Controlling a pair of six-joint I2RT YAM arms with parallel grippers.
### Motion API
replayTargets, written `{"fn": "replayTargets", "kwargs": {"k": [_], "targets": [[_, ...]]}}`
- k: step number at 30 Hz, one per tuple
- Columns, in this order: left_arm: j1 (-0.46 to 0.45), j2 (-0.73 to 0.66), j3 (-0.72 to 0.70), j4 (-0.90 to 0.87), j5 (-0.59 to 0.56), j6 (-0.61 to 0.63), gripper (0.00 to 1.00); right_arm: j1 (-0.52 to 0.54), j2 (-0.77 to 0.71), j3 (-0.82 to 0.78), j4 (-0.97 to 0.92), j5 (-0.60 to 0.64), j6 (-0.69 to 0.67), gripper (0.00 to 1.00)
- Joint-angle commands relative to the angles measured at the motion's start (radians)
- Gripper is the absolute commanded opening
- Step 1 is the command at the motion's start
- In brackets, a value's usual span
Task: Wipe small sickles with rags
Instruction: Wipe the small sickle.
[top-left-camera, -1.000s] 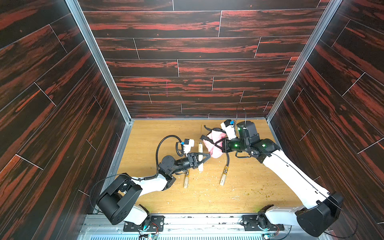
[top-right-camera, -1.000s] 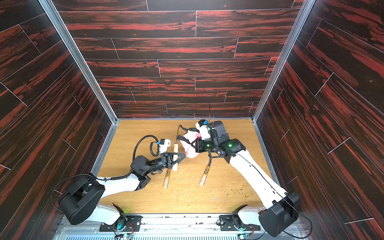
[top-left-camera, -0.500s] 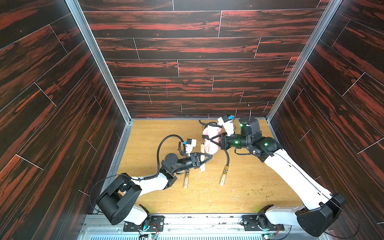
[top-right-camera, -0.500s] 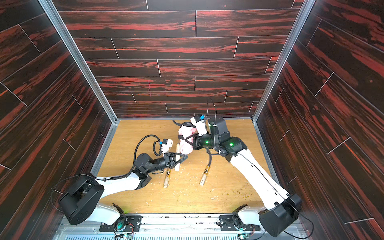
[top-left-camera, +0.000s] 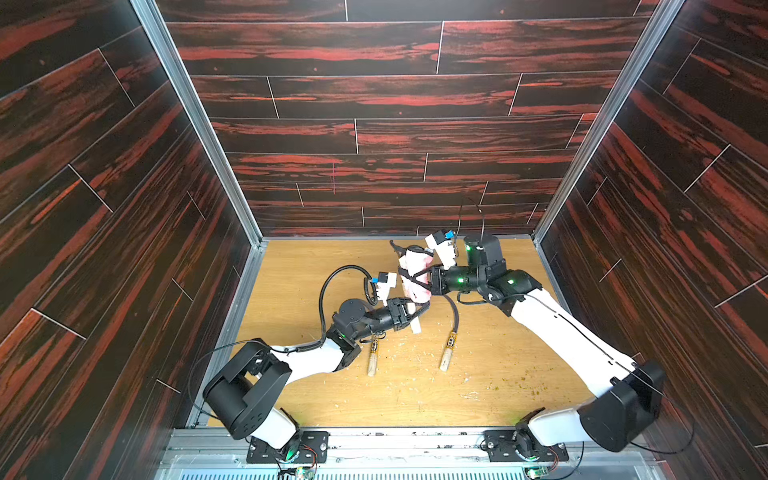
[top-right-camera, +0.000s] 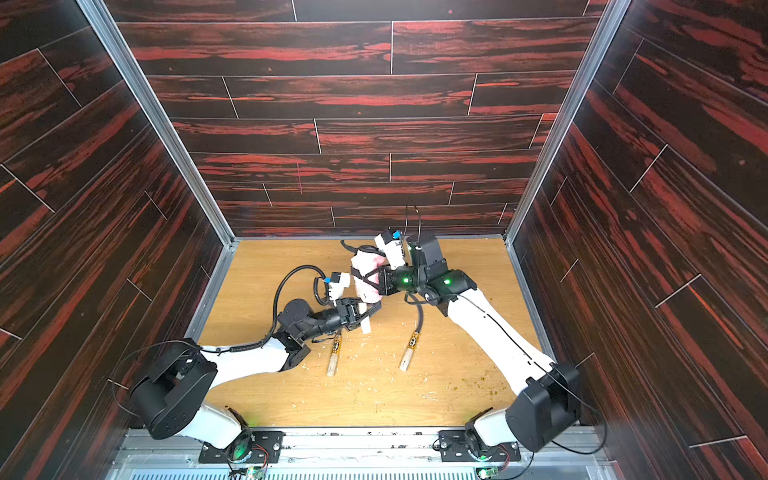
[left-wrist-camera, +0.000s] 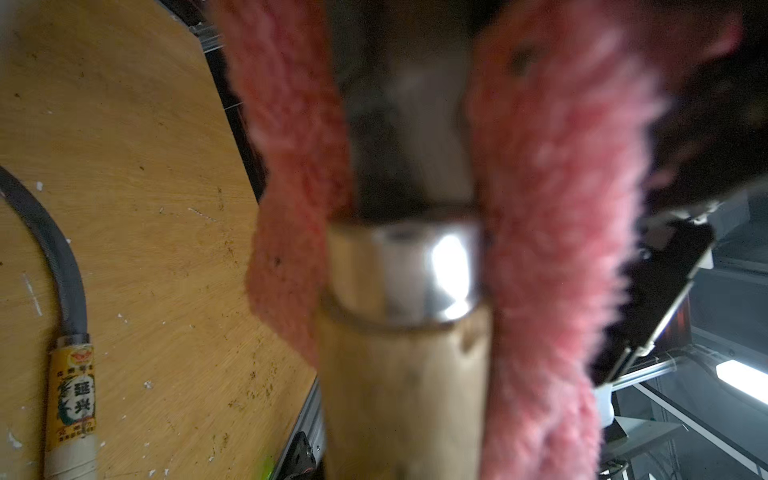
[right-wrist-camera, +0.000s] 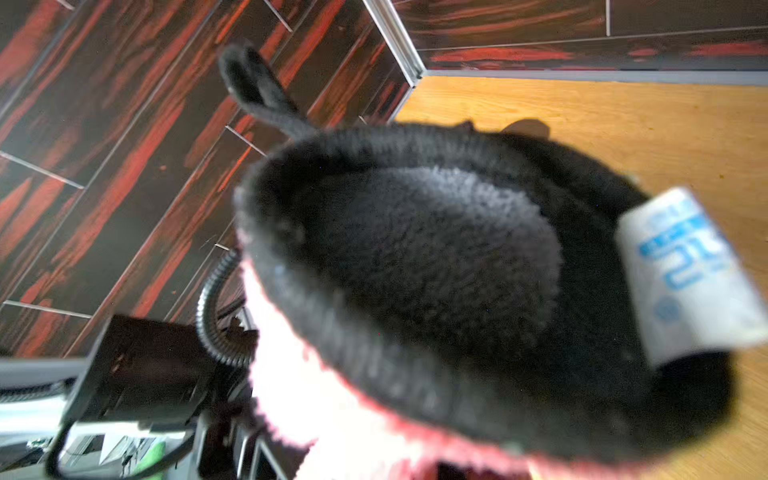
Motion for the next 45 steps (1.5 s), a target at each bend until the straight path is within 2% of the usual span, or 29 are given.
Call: {"fn": "replayTargets", "kwargs": {"k": [1, 7, 14, 18, 23, 32, 35, 38, 45], "targets": [[-0.097, 0.005, 0.063, 0.001, 0.169, 0.072, 0.0, 0.03, 0.071, 0.055, 0.034, -0.039, -0.014, 0.0], [-0.121, -0.043, 0.063, -0.181, 0.183, 0.187, 0.0, 0.01, 0.136, 0.102, 0.027, -0.02, -0.002, 0.0], [-0.134, -0.161, 0.043, -0.388, 0.157, 0.341, 0.0, -0.026, 0.201, 0.113, 0.059, -0.029, 0.031, 0.0], [-0.134, -0.21, 0.026, -0.438, 0.138, 0.381, 0.0, -0.049, 0.23, 0.104, 0.077, -0.008, 0.043, 0.0], [-0.133, -0.246, 0.002, -0.463, 0.13, 0.402, 0.0, -0.132, 0.292, 0.122, 0.122, -0.017, 0.073, 0.0], [-0.133, -0.312, -0.001, -0.652, 0.071, 0.519, 0.0, -0.232, 0.406, 0.28, 0.053, -0.009, 0.035, 0.0], [-0.133, -0.318, 0.002, -0.697, 0.059, 0.557, 0.0, -0.238, 0.347, 0.269, 0.018, 0.014, 0.001, 0.0], [-0.132, -0.316, 0.004, -0.733, 0.032, 0.59, 0.0, -0.237, 0.227, 0.206, -0.004, 0.032, -0.022, 0.0], [-0.132, -0.318, 0.089, -0.988, -0.134, 0.751, 0.0, -0.175, -0.045, 0.035, -0.097, 0.009, -0.041, 0.0]]}}
